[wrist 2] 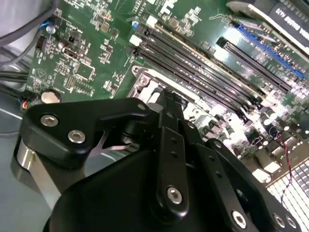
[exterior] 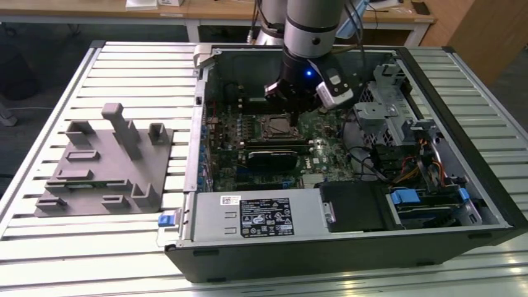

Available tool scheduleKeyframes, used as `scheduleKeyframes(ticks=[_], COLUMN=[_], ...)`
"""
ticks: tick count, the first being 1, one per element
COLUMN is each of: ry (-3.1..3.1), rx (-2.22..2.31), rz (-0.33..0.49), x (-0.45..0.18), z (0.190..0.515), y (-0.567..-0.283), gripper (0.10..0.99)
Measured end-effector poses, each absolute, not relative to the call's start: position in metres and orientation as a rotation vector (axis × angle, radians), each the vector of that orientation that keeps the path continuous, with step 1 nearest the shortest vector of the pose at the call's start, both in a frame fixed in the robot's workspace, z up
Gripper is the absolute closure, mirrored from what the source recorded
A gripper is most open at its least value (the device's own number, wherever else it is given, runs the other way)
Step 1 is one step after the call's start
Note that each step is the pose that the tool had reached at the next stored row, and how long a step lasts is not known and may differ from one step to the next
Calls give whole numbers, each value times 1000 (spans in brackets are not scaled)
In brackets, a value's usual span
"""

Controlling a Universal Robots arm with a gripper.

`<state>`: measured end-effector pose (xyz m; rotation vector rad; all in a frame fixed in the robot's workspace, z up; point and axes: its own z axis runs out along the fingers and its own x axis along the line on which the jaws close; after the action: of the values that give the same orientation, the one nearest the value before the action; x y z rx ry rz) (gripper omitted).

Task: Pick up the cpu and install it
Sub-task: 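Install the second cpu locking lever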

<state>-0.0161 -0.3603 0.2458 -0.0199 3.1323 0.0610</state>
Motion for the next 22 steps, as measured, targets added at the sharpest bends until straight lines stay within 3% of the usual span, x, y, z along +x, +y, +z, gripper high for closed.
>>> scheduleKeyframes(ticks=[22], ry=[3133], rx=[-20], rz=[61], x=[-48], z=[232], y=[-369], gripper=[980])
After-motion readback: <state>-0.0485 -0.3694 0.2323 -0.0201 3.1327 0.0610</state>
